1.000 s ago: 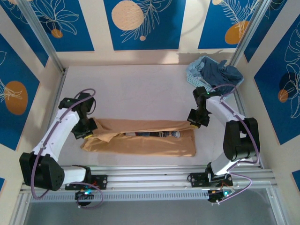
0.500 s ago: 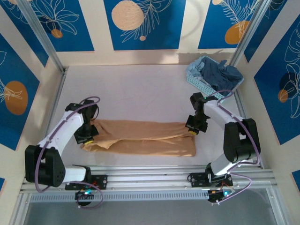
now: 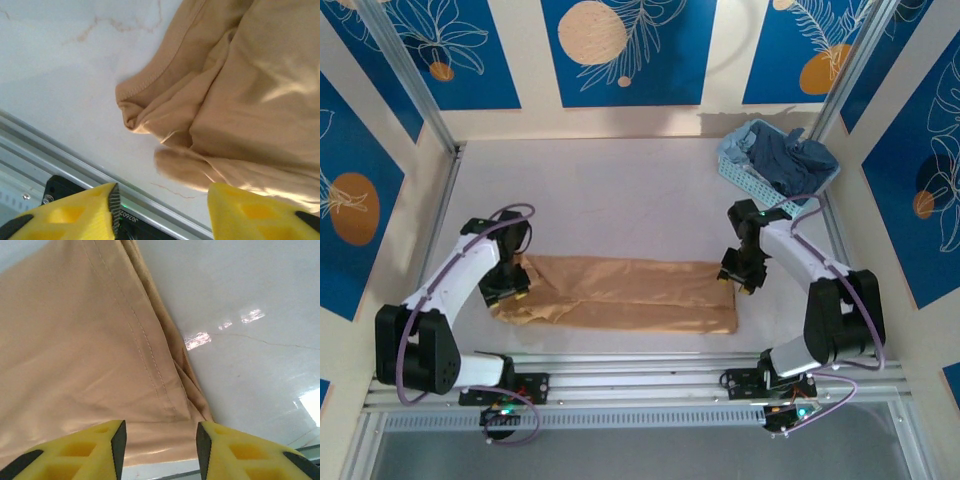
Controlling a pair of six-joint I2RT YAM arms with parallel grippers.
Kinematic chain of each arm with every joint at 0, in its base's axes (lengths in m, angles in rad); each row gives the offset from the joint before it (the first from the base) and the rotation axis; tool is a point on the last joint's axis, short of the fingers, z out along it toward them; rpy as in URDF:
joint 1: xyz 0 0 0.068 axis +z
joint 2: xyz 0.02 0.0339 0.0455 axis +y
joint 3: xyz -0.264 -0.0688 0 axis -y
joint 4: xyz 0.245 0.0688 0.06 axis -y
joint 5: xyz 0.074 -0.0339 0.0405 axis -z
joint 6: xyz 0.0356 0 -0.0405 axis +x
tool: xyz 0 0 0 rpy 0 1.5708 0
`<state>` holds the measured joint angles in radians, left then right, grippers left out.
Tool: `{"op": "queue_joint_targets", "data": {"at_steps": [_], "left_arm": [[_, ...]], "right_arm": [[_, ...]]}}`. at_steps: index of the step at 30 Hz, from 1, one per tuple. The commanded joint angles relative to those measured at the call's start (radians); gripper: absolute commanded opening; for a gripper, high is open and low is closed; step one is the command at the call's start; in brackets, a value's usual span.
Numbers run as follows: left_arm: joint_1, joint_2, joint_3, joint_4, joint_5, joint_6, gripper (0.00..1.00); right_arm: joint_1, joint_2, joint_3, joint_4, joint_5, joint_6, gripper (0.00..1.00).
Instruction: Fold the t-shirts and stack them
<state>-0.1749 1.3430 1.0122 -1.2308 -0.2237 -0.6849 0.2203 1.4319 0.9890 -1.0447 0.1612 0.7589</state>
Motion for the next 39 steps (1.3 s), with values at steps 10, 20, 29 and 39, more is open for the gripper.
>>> {"op": "queue_joint_targets", "data": {"at_steps": [10,20,29,39], "left_arm": [[0.159,0.375,0.313,0.325,0.153,0.154,0.55],[0.164,0.524,0.326,0.336,0.106,0.203,0.36],[0.201,0.555,0.333,0.336,0.057,0.234,0.16],[0.202,0.452,0.277,0.355,0.186,0.167,0.47]], "right_arm": [[-0.059,0.134,0.111,0.182,-0.108,0.018,0.29],[-0.099,0.346,0.202,0.162,-0.107,0.014,0.23],[-0.106,0.443,0.268,0.088,-0.054,0.019,0.15],[-0.095,0.423,0.275,0.091,-0.052,0.008,0.15]]}}
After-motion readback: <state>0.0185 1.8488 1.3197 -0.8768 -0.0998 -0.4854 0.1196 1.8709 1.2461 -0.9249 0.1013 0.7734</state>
